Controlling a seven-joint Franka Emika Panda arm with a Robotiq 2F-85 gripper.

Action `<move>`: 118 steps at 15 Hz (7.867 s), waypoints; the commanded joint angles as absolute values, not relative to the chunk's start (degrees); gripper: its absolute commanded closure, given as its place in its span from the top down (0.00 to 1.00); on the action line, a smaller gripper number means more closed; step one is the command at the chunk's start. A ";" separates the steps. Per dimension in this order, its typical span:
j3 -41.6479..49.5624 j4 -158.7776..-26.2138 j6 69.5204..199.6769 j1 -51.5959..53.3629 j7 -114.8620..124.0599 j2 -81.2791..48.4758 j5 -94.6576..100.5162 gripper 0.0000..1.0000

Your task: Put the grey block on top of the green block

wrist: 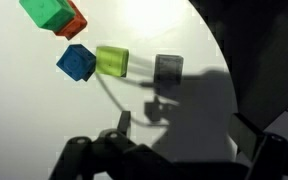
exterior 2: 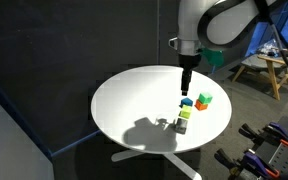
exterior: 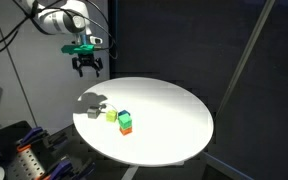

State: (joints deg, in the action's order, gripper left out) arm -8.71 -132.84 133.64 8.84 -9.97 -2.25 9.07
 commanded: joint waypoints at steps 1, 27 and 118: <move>-8.76 -133.69 139.18 8.69 -13.81 -4.33 10.10 1.00; -9.00 -138.12 152.81 6.92 -12.96 -11.06 1.72 1.00; -6.32 -138.38 153.55 8.38 -8.00 -12.60 6.13 0.30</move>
